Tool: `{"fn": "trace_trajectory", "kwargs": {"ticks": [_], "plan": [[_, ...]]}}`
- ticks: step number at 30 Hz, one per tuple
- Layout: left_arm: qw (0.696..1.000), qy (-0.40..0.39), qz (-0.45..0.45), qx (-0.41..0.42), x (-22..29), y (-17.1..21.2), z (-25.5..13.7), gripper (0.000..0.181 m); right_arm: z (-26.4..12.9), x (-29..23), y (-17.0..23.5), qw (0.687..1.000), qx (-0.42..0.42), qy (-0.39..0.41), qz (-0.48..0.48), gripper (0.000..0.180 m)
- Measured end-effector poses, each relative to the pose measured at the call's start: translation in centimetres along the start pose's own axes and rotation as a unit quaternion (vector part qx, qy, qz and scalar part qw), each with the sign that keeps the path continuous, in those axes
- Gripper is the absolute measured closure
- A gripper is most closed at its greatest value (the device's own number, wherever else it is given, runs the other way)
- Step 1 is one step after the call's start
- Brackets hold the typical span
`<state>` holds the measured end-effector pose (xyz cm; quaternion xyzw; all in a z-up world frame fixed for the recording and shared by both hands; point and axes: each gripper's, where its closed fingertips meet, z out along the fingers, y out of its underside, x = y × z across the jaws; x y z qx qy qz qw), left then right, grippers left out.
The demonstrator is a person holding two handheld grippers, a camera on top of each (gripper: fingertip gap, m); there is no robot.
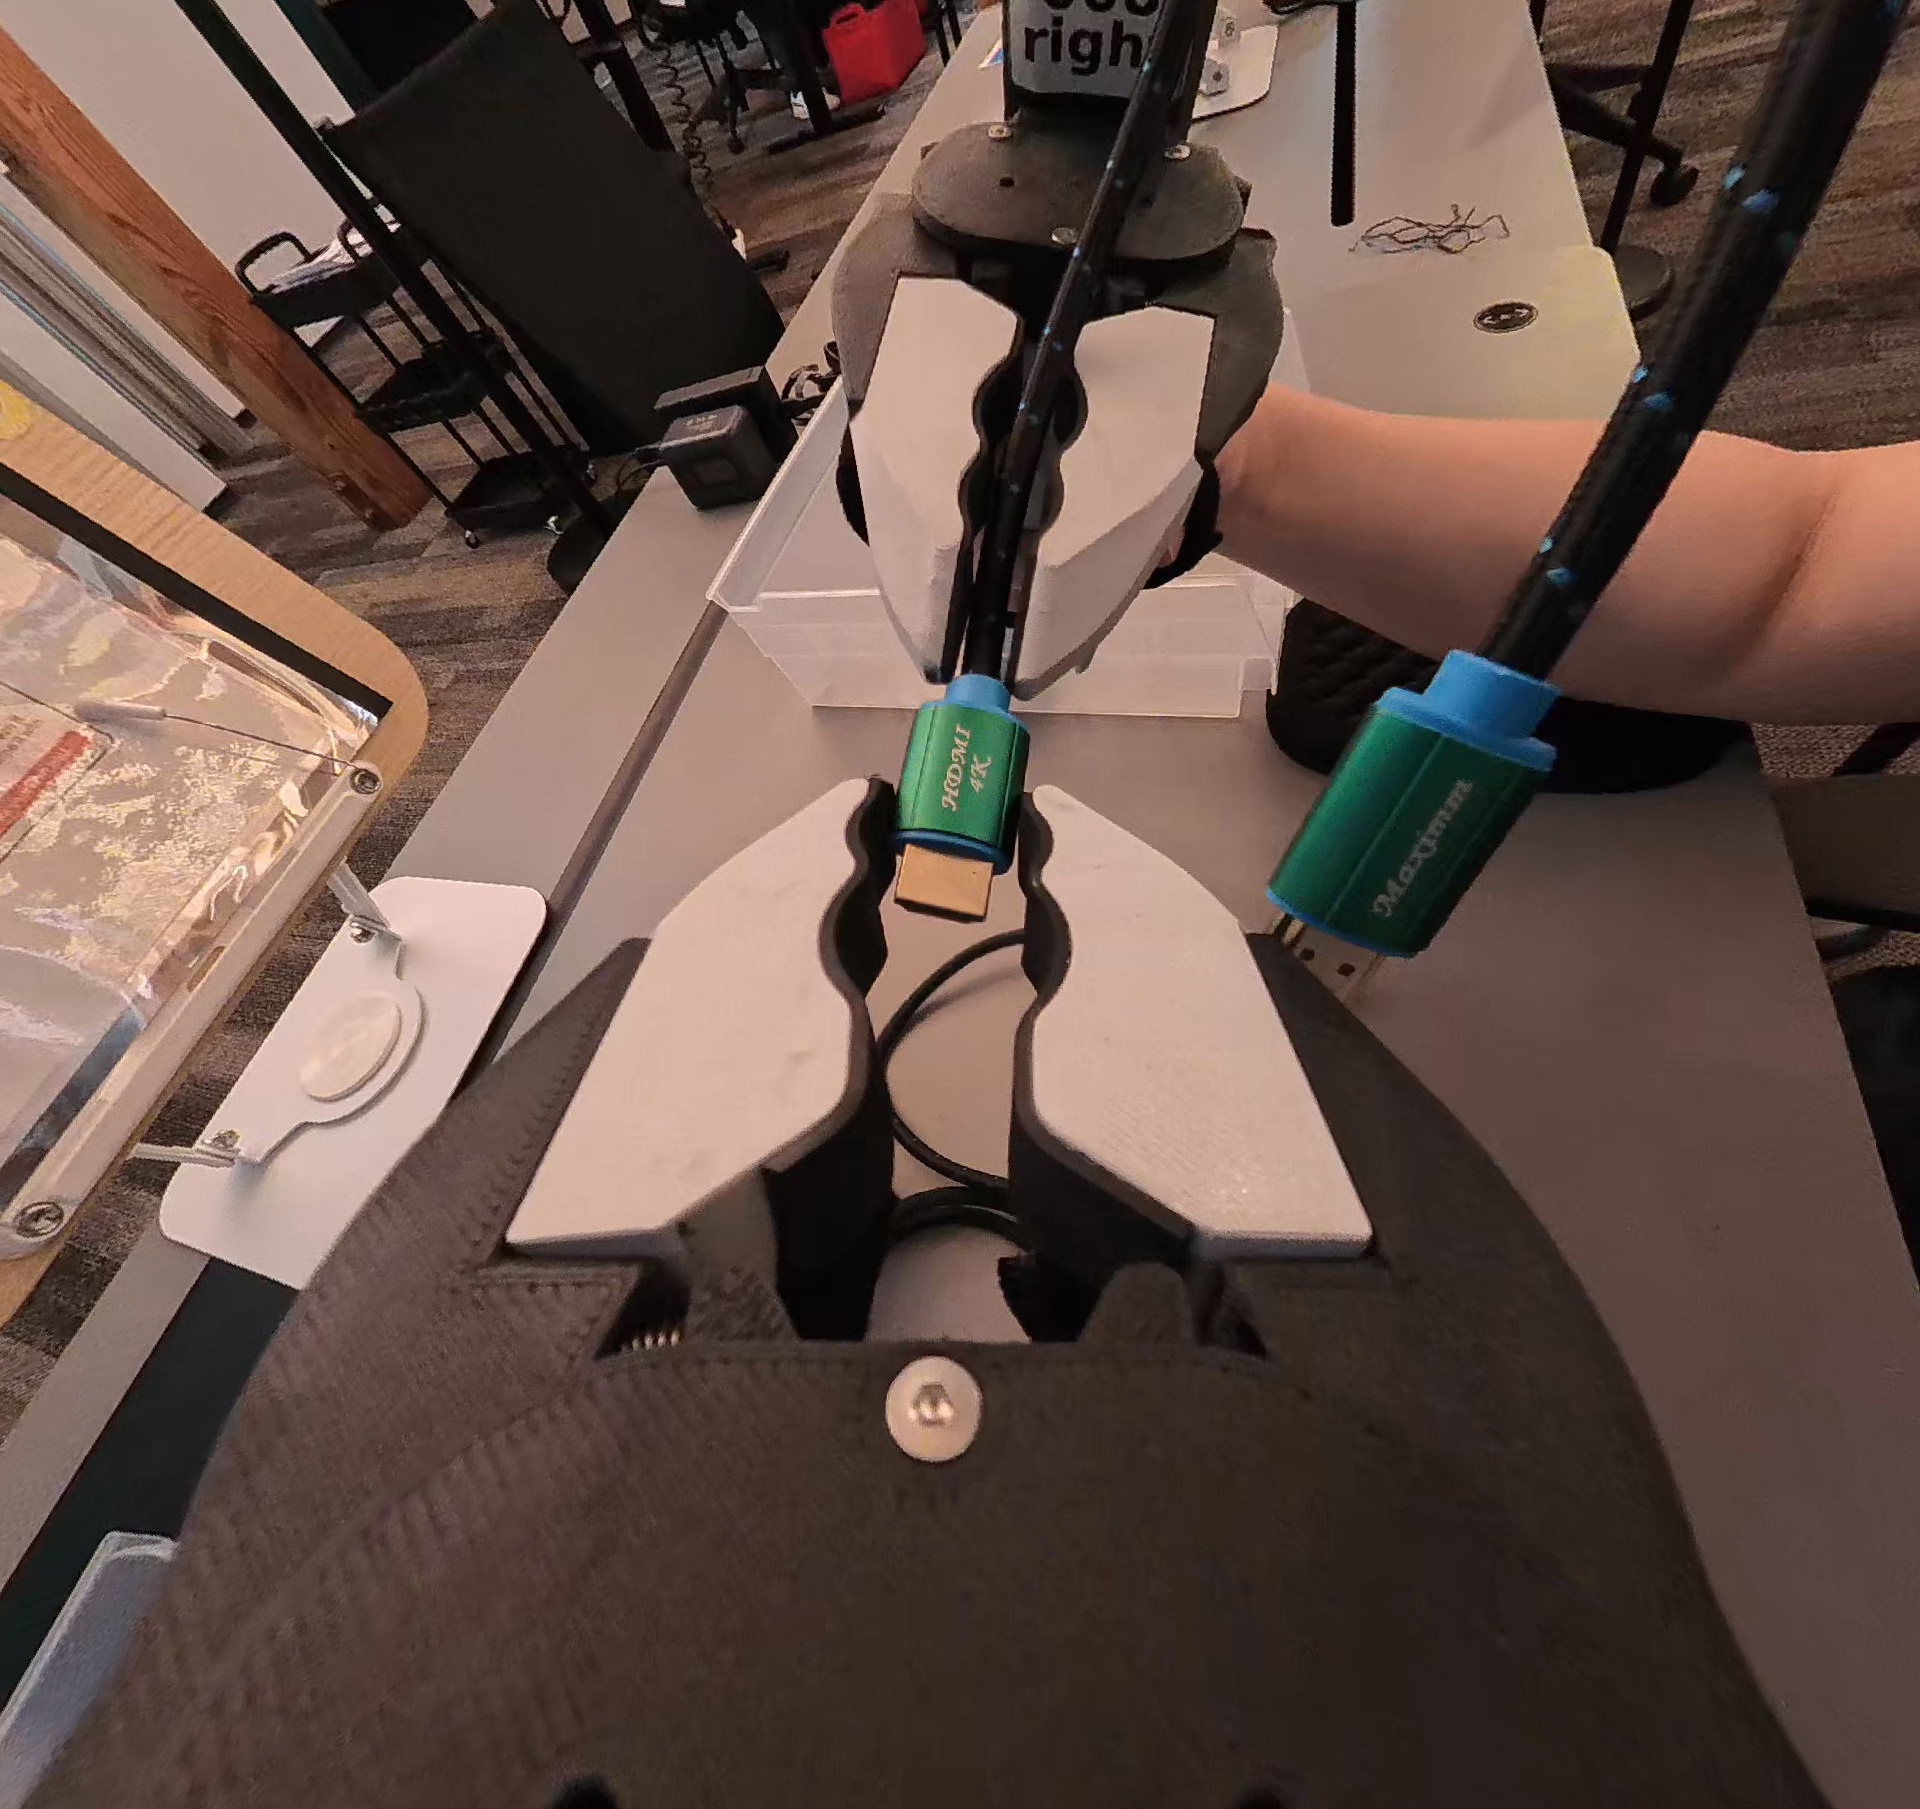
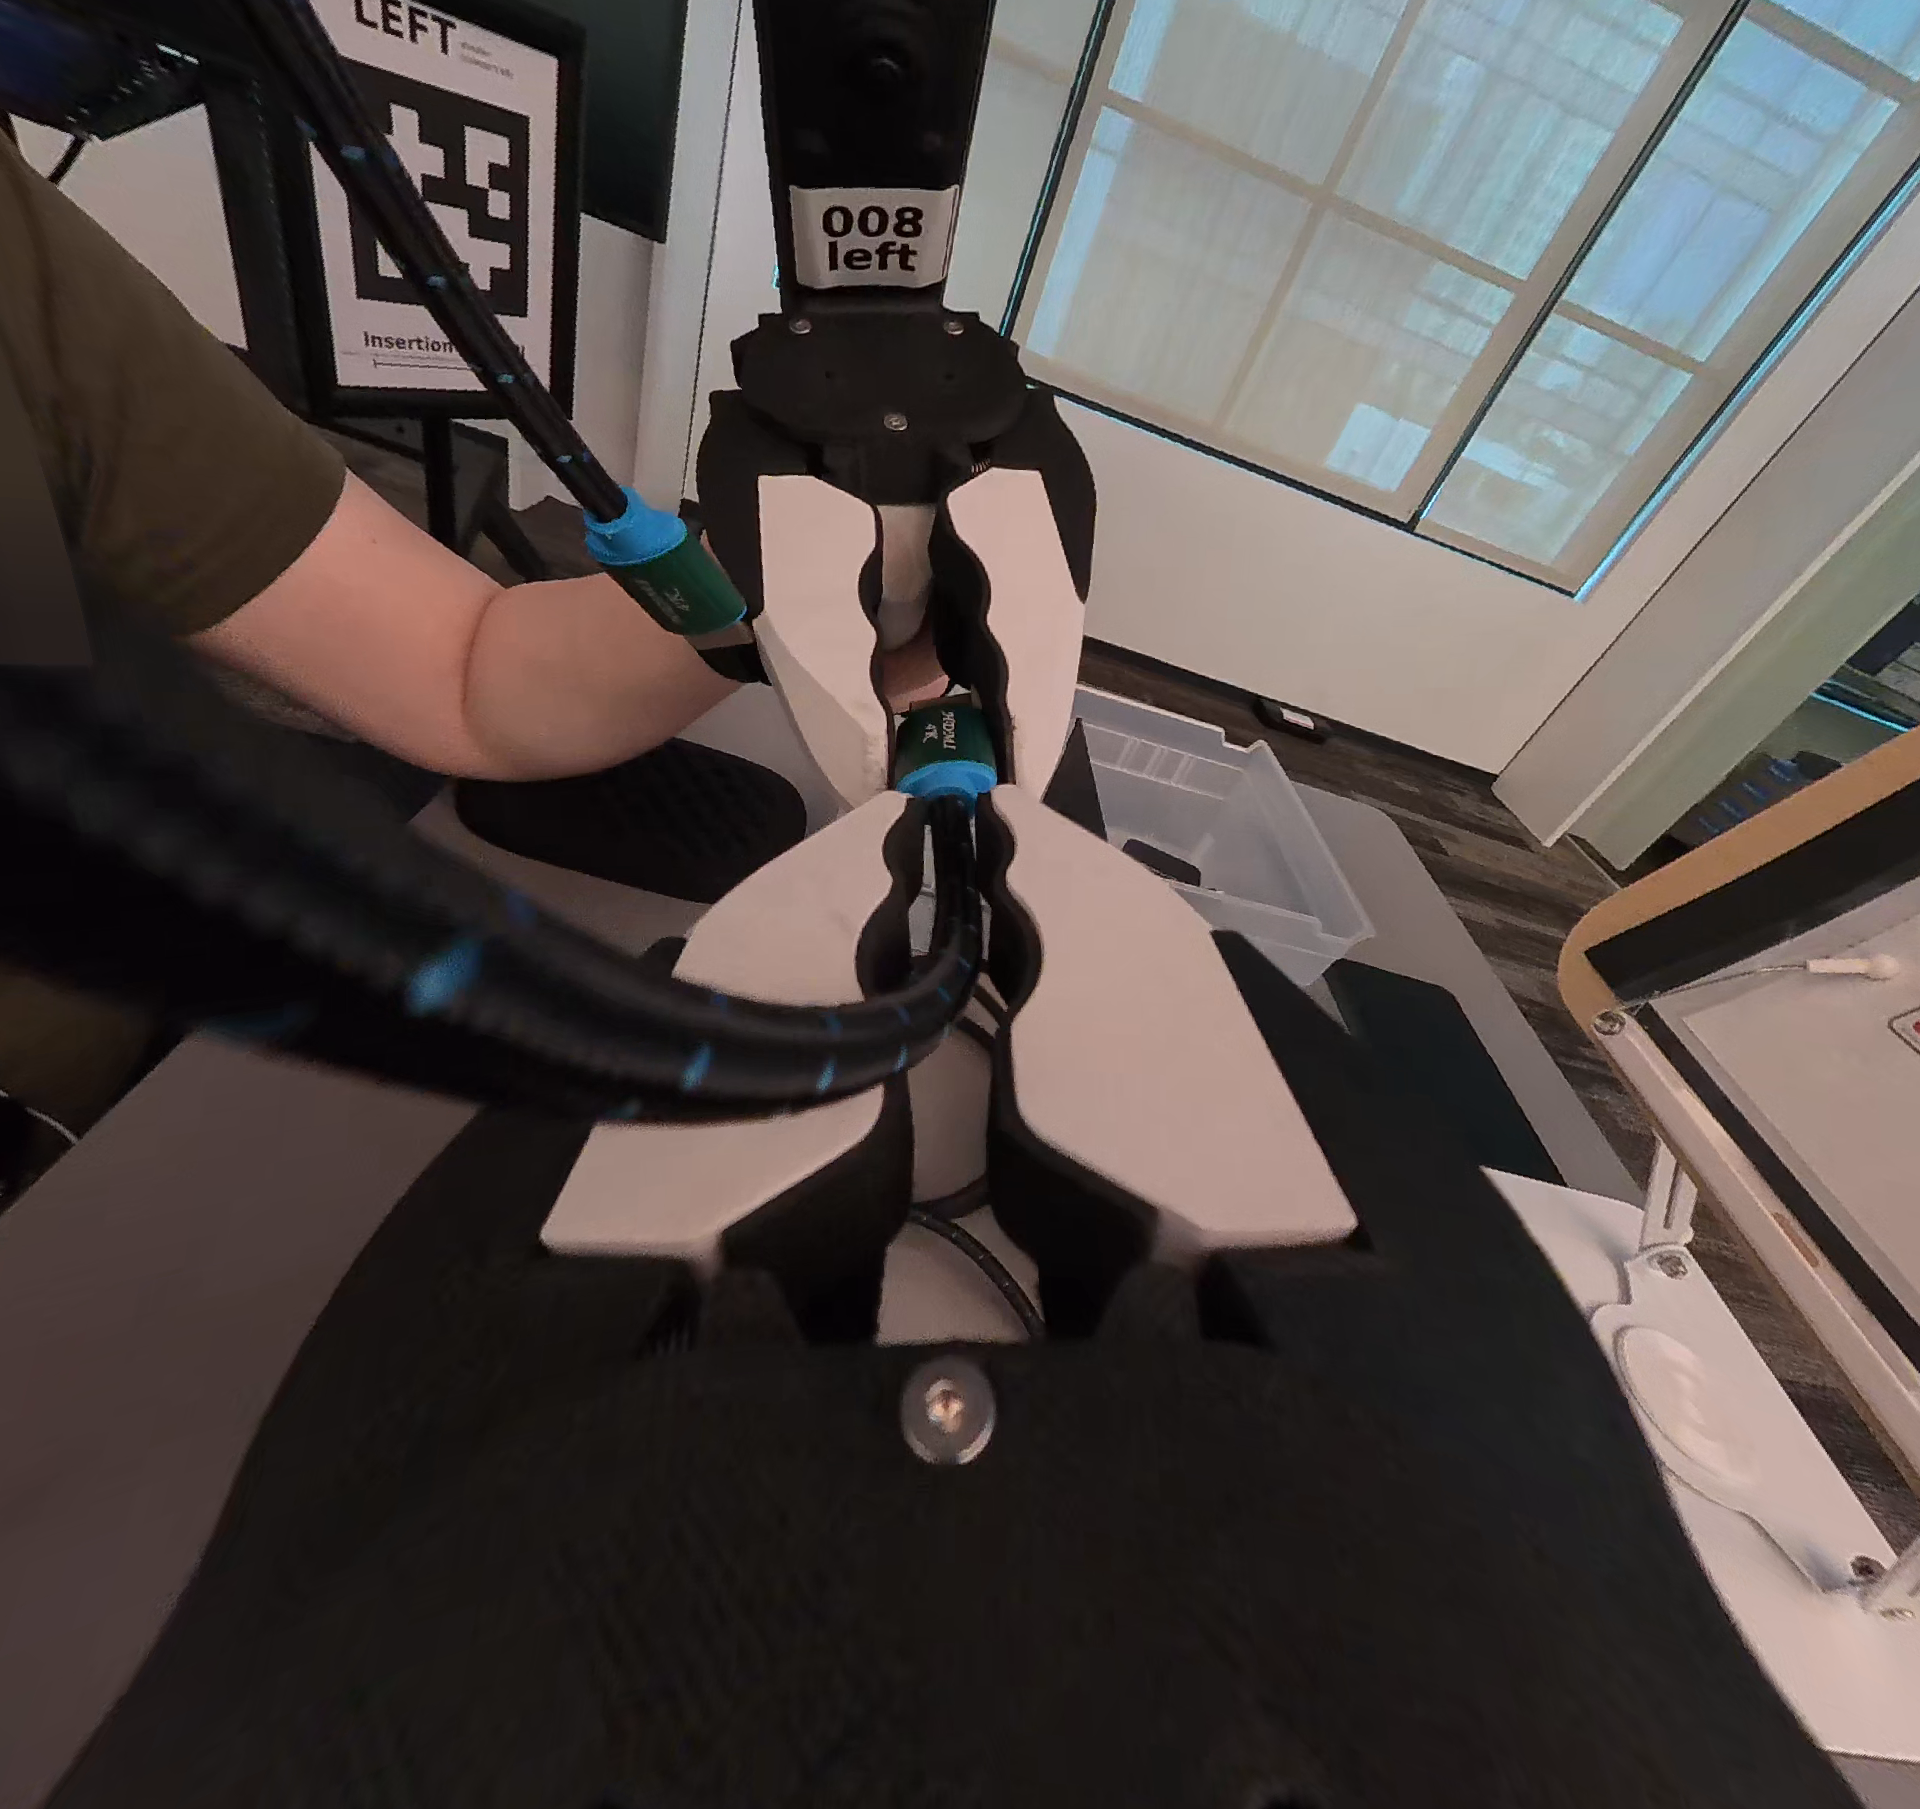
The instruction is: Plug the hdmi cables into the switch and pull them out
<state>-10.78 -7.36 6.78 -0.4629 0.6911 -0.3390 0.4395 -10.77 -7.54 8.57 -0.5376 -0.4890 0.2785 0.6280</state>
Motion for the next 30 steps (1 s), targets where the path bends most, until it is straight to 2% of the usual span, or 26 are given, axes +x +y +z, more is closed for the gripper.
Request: {"fn": "trace_trajectory", "kwargs": {"ticks": [9,13,15,17,20,23,28,30], "plan": [[1.000,0.012,-0.012,0.003,0.2,0.0,0.1,0.159,0.0,-0.1,0.3,1.000,-0.005,-0.006,0.005,0.172],[0.999,0.017,-0.037,0.024,0.0,-0.8,-0.4,0.156,-0.5,0.0,-0.4,0.999,0.024,-0.016,0.036,0.172],[0.998,0.008,-0.056,0.034,-0.7,-1.1,-1.4,0.131,-1.6,0.4,-1.4,0.993,0.075,-0.037,0.080,0.173],[0.996,0.010,-0.081,0.032,-1.3,-0.9,-2.4,0.120,-3.2,0.8,-2.4,0.981,0.133,-0.064,0.126,0.173],[0.995,-0.027,-0.093,-0.018,-3.1,1.5,-2.8,0.118,-5.5,1.6,-3.1,0.966,0.185,-0.081,0.161,0.175],[0.988,-0.075,-0.089,-0.102,-4.8,5.1,-1.4,0.116,-6.5,1.9,-3.2,0.962,0.196,-0.081,0.169,0.175],[0.956,-0.166,-0.045,-0.239,-7.0,11.0,1.7,0.121,-7.3,1.6,-4.2,0.965,0.200,-0.075,0.152,0.175],[0.945,-0.180,-0.036,-0.271,-7.1,12.7,3.1,0.110,-7.8,1.5,-4.8,0.966,0.202,-0.072,0.142,0.174]]}}
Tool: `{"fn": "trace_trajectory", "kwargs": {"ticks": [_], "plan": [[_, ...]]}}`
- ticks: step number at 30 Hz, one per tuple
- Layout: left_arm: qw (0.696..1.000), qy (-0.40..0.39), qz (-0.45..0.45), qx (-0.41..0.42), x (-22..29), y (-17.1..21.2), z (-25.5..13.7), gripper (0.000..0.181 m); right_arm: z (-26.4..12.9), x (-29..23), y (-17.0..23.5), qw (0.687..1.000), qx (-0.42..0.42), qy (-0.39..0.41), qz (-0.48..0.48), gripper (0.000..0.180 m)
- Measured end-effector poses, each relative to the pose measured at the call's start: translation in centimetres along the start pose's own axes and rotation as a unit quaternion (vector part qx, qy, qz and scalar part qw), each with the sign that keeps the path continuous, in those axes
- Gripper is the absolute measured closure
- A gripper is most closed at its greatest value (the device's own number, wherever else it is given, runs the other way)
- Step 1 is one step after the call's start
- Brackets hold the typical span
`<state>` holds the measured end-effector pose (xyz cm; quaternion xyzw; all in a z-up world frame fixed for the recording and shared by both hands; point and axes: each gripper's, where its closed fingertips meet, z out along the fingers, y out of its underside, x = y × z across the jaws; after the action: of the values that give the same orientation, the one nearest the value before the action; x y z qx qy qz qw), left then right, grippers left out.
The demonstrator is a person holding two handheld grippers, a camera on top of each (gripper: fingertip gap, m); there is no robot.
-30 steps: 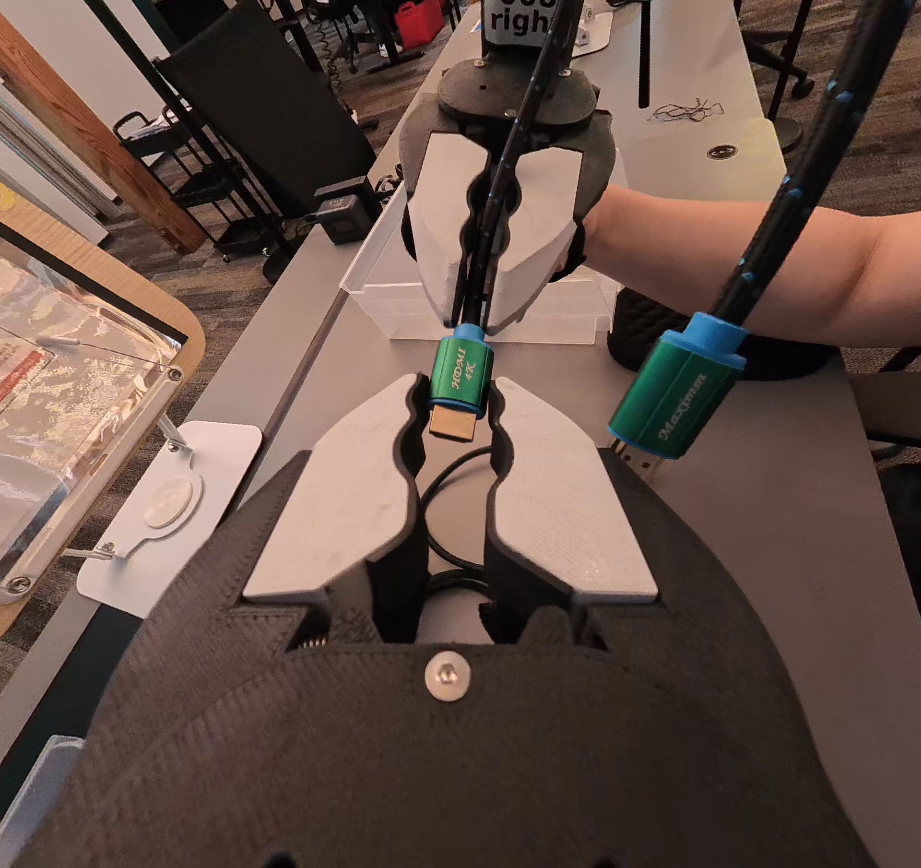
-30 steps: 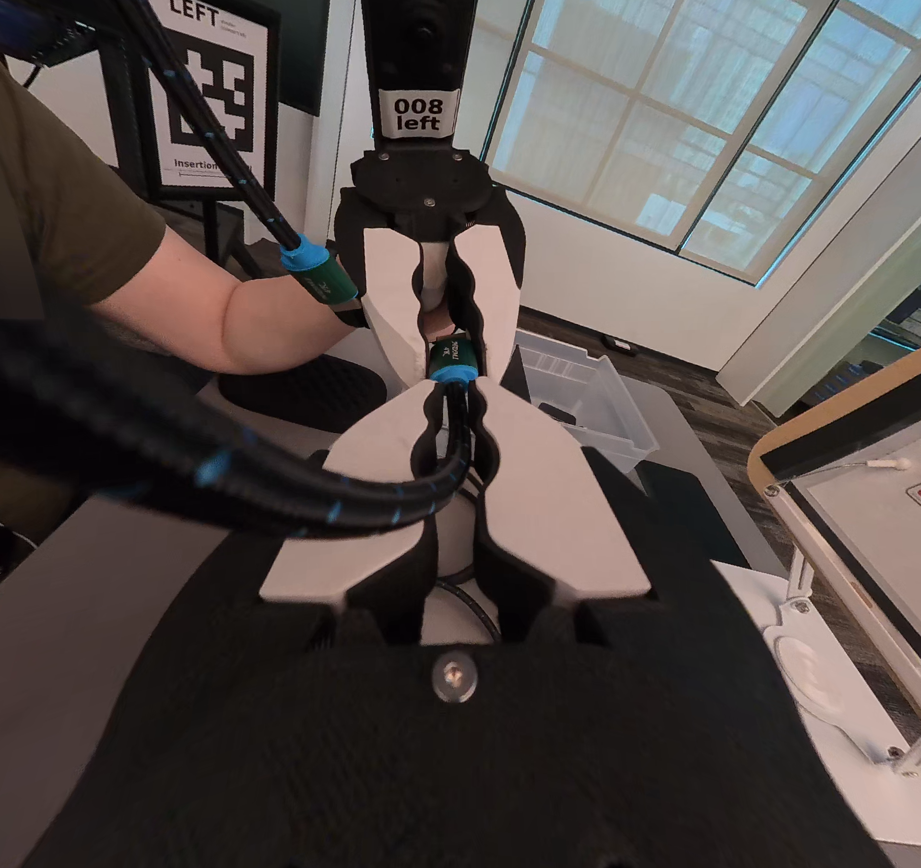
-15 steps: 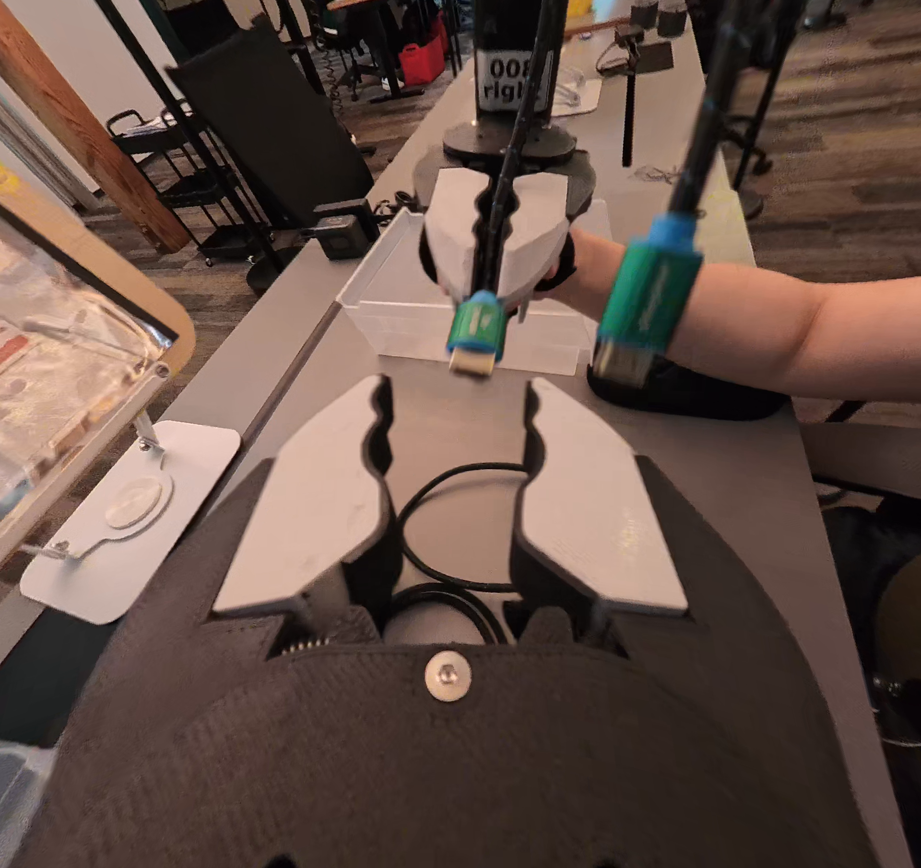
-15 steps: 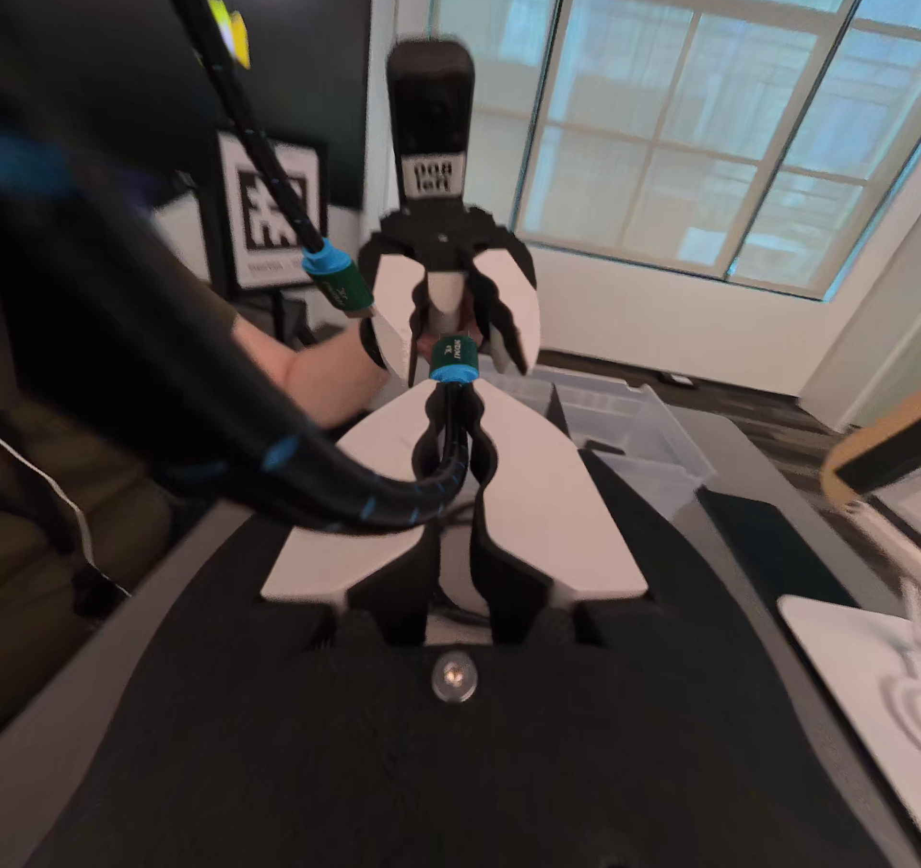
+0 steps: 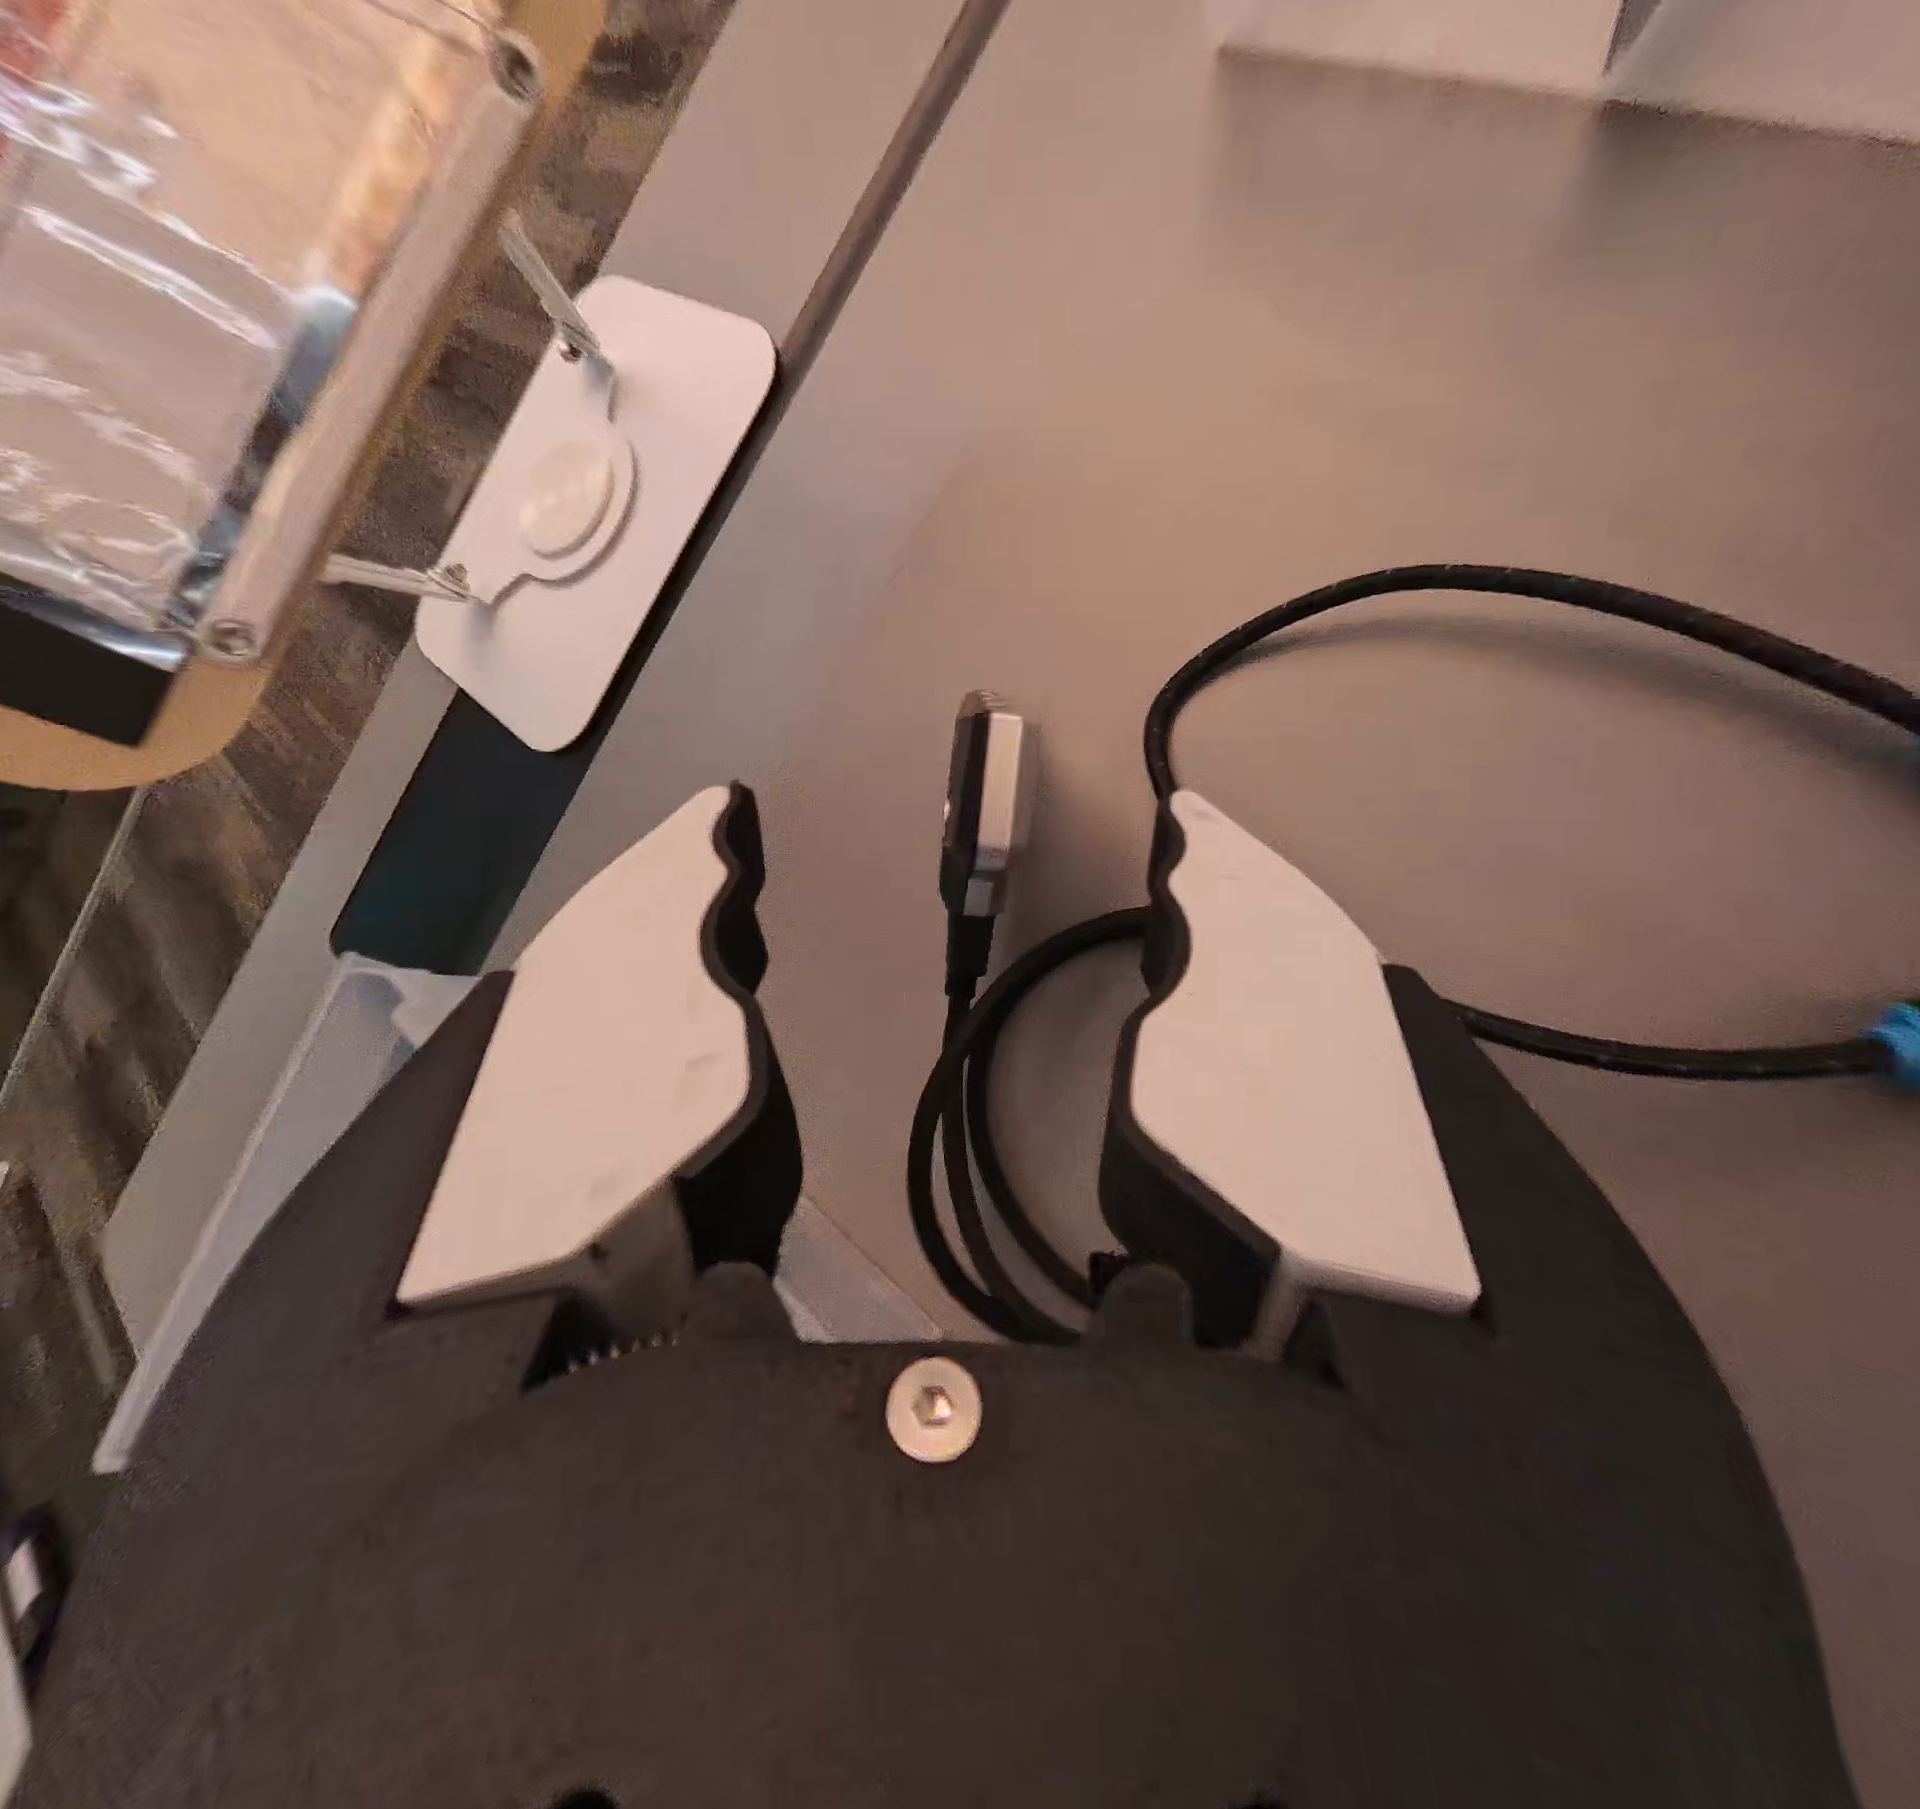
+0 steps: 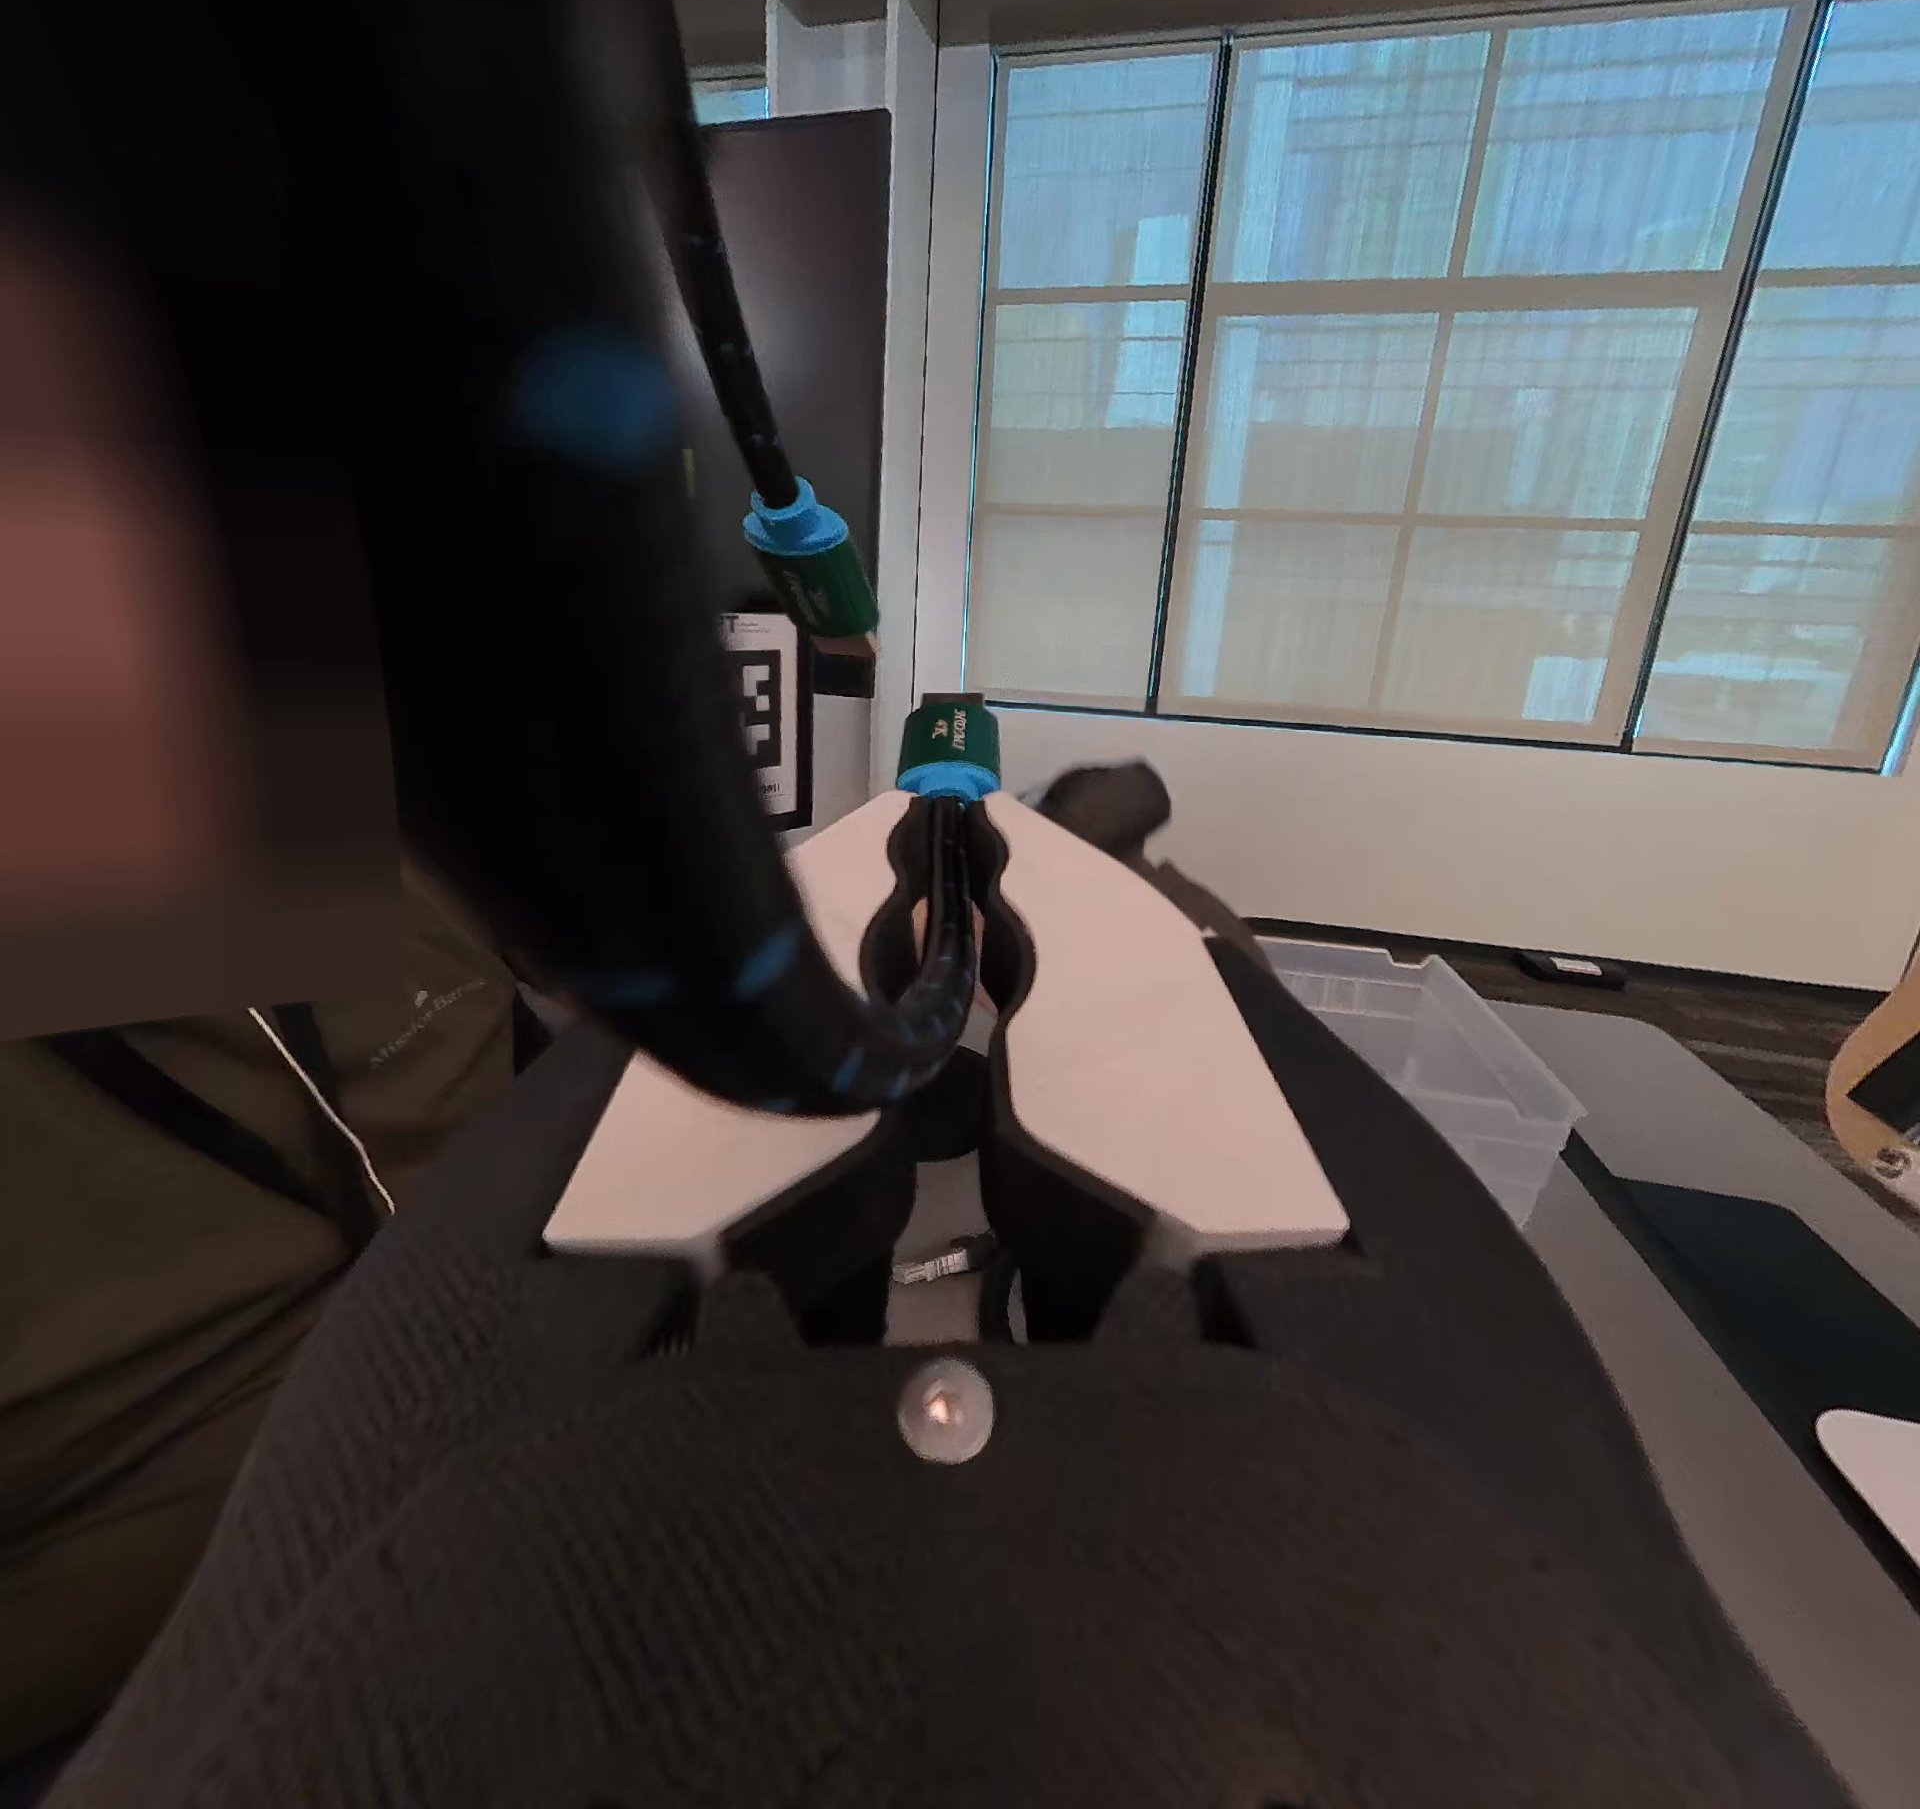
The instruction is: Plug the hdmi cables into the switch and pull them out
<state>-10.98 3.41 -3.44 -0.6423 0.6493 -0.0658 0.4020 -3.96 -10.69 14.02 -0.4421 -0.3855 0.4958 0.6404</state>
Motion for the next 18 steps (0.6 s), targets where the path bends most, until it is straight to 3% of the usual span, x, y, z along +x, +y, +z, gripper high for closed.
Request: {"fn": "trace_trajectory", "kwargs": {"ticks": [5,8,12,15,18], "plan": [[0.996,-0.077,0.014,-0.049,-0.6,1.8,4.1,0.104,-0.8,-1.1,-1.9,0.999,0.001,0.010,-0.039,0.173],[0.996,-0.047,-0.003,-0.077,0.4,3.0,5.8,0.107,-1.3,-1.8,-2.8,0.998,0.002,0.011,-0.056,0.173],[0.993,-0.037,-0.001,-0.108,0.5,4.1,7.7,0.121,-1.8,-2.3,-3.6,0.997,0.000,0.017,-0.074,0.173],[0.994,-0.002,-0.026,-0.107,1.4,4.5,8.9,0.137,-2.2,-2.5,-4.0,0.997,0.002,0.019,-0.078,0.172],[0.996,-0.019,-0.017,-0.086,1.3,4.4,9.3,0.148,-2.5,-2.6,-4.1,0.997,-0.003,0.020,-0.079,0.173]]}}
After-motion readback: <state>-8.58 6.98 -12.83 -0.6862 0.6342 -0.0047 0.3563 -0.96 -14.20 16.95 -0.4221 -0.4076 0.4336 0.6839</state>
